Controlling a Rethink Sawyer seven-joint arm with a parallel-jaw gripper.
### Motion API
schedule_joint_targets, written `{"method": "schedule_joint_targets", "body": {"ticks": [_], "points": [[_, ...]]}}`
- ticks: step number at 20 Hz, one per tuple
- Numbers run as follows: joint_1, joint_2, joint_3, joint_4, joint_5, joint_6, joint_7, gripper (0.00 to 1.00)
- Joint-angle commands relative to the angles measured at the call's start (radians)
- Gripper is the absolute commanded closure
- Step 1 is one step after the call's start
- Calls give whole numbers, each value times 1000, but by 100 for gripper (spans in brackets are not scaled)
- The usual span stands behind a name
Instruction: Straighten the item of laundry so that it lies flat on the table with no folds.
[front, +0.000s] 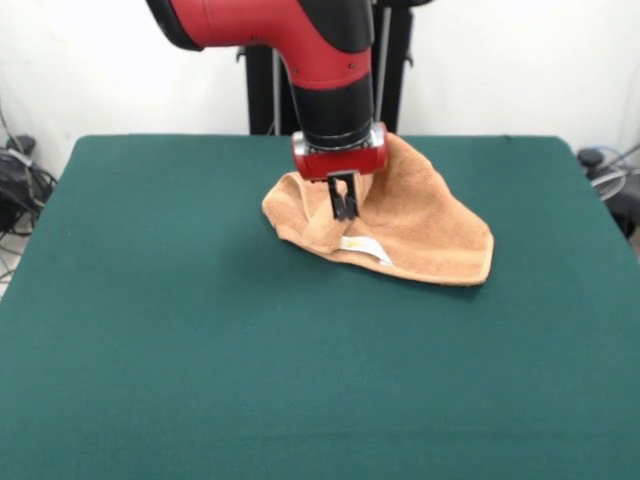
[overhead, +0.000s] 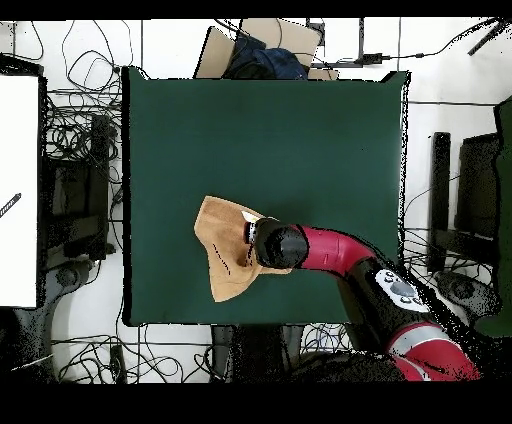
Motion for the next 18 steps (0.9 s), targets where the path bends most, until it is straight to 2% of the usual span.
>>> {"method": "schedule_joint_targets", "body": {"ticks": [1,5,8,14,18], "points": [[5,22,86,27,0,-80,115,100],[33,-7,51,38,3,-102,151,100],[30,-39,53,56,16,-71,149,100],[6,-175,75,134,60,43,132,100],[-8,-160,85,145,65,20,125,100]]}}
